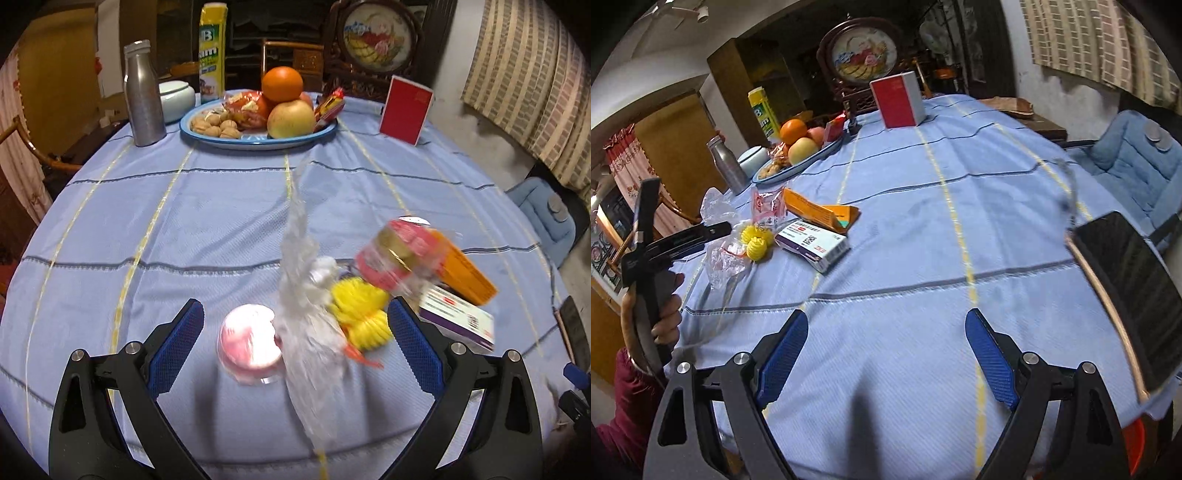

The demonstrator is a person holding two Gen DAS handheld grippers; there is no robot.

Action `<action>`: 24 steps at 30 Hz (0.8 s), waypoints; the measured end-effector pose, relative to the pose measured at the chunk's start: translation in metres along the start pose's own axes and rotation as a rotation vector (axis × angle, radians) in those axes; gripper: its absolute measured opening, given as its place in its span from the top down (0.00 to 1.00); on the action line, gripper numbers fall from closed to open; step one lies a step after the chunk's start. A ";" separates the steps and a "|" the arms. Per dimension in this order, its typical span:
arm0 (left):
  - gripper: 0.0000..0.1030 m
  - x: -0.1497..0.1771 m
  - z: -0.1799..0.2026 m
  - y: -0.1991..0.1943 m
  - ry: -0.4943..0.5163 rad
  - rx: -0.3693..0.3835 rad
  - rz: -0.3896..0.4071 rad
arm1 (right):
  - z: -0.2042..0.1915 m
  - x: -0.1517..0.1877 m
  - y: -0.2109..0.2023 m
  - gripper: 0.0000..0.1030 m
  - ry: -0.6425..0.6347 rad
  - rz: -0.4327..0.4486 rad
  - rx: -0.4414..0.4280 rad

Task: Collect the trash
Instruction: 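Move both tools back over the table toward the plastic bag and medicine box, then grasp the white plastic bag with the left tool while the right tool grasps the white medicine box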

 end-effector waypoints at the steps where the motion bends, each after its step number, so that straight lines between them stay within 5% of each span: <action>1: 0.07 -0.001 0.000 0.003 0.001 0.005 -0.001 | -0.003 -0.002 0.003 0.17 -0.006 -0.003 0.000; 7: 0.07 0.002 -0.004 0.022 -0.034 0.075 -0.062 | -0.018 -0.012 0.026 0.17 -0.043 -0.021 -0.012; 15: 0.07 0.006 -0.007 0.021 -0.027 0.008 -0.048 | -0.049 -0.033 0.079 0.17 -0.093 -0.089 -0.081; 24: 0.07 0.003 -0.007 0.026 -0.016 0.000 -0.055 | -0.082 -0.050 0.132 0.17 -0.246 -0.154 -0.065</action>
Point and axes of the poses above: each gripper's, at about its wrist camera, not at the fingertips, and y roughly the way its jaws point, z to its right, x to its underside, the point moved 4 cm from there along y, roughly the way its jaws point, and after that the axes turned 2 degrees about z, right-handed, at the moved point
